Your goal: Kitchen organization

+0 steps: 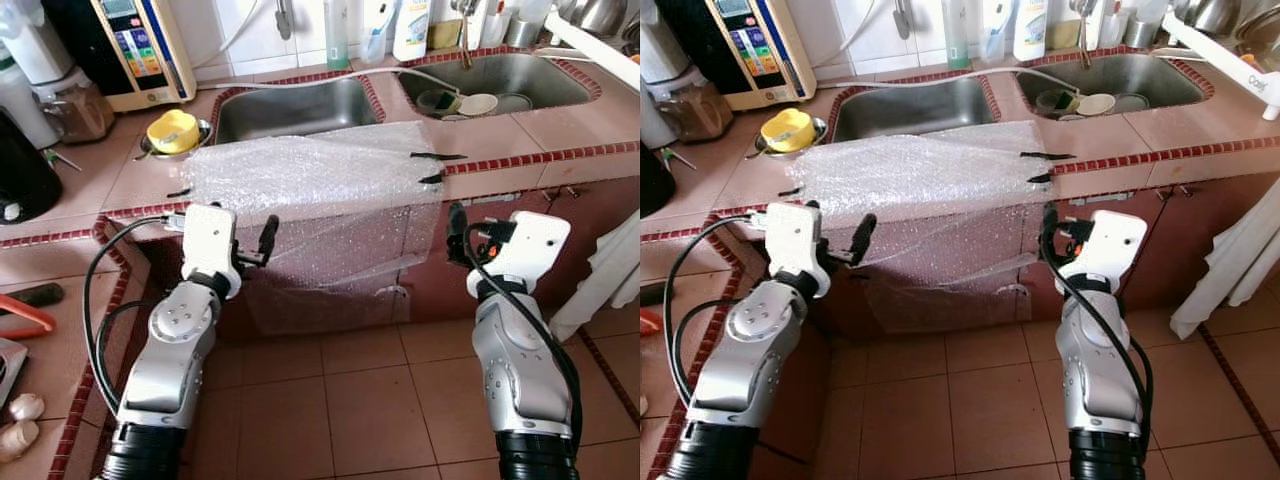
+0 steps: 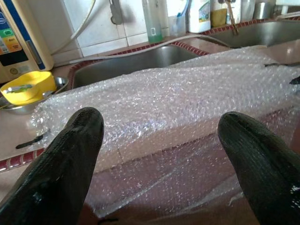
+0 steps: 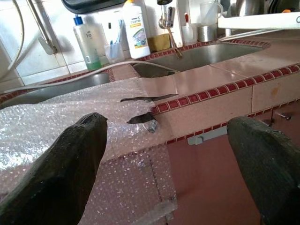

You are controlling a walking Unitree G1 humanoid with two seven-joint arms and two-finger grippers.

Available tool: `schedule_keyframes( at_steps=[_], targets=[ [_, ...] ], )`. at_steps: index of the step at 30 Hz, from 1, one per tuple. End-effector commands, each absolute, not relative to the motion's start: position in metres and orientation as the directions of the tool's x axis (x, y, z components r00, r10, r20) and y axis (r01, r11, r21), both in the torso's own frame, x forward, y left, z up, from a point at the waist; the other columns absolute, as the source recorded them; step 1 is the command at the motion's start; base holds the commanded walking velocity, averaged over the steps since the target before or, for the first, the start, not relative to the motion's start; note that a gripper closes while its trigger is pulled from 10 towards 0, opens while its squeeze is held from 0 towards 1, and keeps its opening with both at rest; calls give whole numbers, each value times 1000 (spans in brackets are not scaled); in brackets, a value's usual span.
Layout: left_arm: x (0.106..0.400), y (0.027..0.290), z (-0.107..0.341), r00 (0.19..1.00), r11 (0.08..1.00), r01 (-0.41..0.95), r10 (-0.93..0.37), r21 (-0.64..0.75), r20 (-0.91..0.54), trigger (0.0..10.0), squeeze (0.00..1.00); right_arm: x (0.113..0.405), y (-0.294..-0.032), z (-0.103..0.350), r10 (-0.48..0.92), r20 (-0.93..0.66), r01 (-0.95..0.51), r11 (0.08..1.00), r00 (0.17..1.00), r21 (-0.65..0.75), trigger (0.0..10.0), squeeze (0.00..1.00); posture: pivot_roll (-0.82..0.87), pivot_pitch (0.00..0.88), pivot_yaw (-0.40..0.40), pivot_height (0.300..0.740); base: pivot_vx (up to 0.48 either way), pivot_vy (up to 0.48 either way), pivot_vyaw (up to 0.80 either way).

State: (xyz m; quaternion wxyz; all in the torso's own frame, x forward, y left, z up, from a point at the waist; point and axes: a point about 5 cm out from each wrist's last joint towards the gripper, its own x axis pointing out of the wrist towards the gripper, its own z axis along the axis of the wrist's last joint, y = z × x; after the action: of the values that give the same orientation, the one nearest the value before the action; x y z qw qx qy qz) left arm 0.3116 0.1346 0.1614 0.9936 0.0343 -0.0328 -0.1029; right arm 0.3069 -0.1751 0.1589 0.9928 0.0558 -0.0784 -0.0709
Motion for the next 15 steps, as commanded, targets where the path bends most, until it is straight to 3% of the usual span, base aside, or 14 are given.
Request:
schedule_keyframes(
  at_steps=[1, 9, 15],
  targets=[
    [315, 135, 159, 979, 978, 192, -196, 76, 57, 10000, 0, 306, -168, 158, -125, 148, 113, 990, 981, 87, 10000, 0, -73, 30, 97, 740, 0, 0, 0],
    [314, 135, 153, 983, 983, 173, -176, 54, 48, 10000, 0, 301, -169, 149, -82, 96, 81, 997, 992, 12, 10000, 0, -80, 47, 12, 740, 0, 0, 0],
    [310, 142, 148, 990, 990, 130, -133, 60, 55, 10000, 0, 309, -164, 142, -31, 85, 32, 999, 996, -12, 10000, 0, -43, 52, 14, 740, 0, 0, 0]
  ],
)
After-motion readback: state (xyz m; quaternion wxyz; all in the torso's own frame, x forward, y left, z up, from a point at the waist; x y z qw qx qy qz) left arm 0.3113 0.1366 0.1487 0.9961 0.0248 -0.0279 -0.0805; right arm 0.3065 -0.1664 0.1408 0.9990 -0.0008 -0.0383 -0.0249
